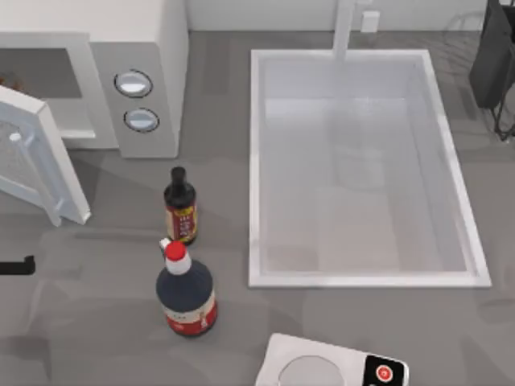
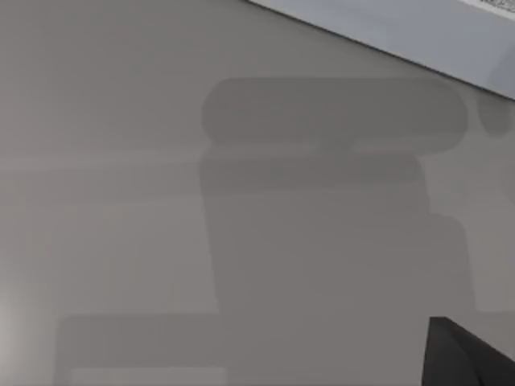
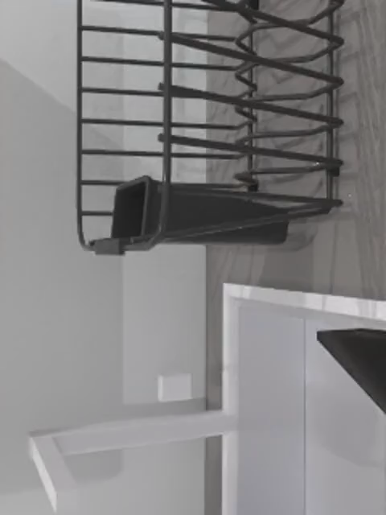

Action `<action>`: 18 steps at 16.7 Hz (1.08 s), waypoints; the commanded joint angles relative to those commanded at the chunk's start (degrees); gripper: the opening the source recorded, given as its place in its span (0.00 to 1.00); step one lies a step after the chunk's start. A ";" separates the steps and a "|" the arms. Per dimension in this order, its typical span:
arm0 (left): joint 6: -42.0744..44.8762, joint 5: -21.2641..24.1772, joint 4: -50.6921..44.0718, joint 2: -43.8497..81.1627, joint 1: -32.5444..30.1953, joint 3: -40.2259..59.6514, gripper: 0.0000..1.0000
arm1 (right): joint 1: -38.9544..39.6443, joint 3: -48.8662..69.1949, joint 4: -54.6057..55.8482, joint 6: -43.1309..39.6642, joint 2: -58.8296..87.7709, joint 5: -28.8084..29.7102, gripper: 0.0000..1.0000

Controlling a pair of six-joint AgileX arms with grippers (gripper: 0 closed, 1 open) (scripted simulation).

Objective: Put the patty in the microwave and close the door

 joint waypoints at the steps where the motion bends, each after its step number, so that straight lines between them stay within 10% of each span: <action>1: -2.17 -1.89 0.20 -1.24 -2.41 -0.60 0.00 | 0.00 0.00 0.00 0.00 0.00 0.00 1.00; 18: -6.42 -5.77 9.28 19.12 -7.69 11.43 0.00 | 0.00 0.00 0.00 0.00 0.00 0.00 1.00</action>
